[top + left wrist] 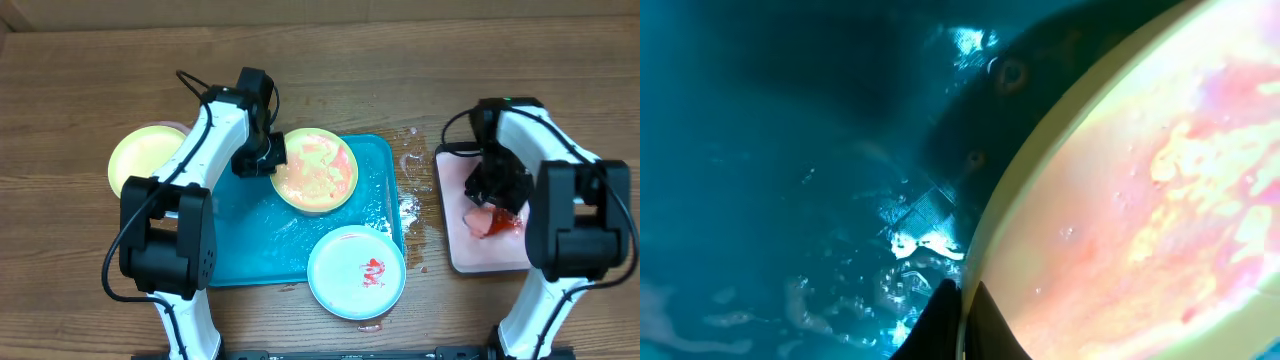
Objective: Clean dirty plates on tray and stack at the side
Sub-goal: 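Move the sponge with the right gripper back into the pink basin, then lift the yellow plate with the left gripper and raise it upright, then carry the yellow plate left and set it on the other yellow plate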
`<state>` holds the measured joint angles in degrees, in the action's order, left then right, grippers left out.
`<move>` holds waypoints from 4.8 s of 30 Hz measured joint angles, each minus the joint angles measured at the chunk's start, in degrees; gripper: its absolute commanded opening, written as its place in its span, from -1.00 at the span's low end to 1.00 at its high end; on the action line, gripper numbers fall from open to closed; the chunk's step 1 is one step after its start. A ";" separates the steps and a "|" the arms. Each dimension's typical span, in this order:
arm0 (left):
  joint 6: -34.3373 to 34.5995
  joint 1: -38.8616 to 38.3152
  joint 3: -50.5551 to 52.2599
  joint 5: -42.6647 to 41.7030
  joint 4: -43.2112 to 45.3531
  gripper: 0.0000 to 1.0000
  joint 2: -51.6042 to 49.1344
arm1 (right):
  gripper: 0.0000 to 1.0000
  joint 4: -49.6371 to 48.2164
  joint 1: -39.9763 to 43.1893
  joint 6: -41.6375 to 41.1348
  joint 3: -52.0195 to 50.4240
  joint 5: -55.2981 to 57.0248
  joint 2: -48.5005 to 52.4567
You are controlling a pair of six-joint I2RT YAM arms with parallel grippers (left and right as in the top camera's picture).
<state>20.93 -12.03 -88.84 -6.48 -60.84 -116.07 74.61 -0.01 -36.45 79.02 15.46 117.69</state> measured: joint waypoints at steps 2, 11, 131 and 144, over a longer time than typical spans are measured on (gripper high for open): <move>-0.04 -0.42 -2.80 0.35 -1.49 -0.91 0.00 | 0.63 -0.04 0.37 0.46 -0.22 -0.11 -0.28; -0.17 -5.51 -14.32 11.04 -11.72 -0.91 1.05 | 1.00 -0.39 0.37 1.90 -0.28 -0.52 -1.16; 6.05 -39.74 -13.51 83.52 -27.47 -0.91 8.94 | 1.00 -3.10 0.35 1.99 -0.28 -4.15 -1.55; 6.34 -39.74 -13.51 83.67 -27.23 -0.91 8.94 | 1.00 -3.13 0.35 1.99 -0.28 -4.15 -1.55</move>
<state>27.27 -51.77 -102.35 77.19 -88.07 -107.13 71.48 0.34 -34.46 78.74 11.31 116.14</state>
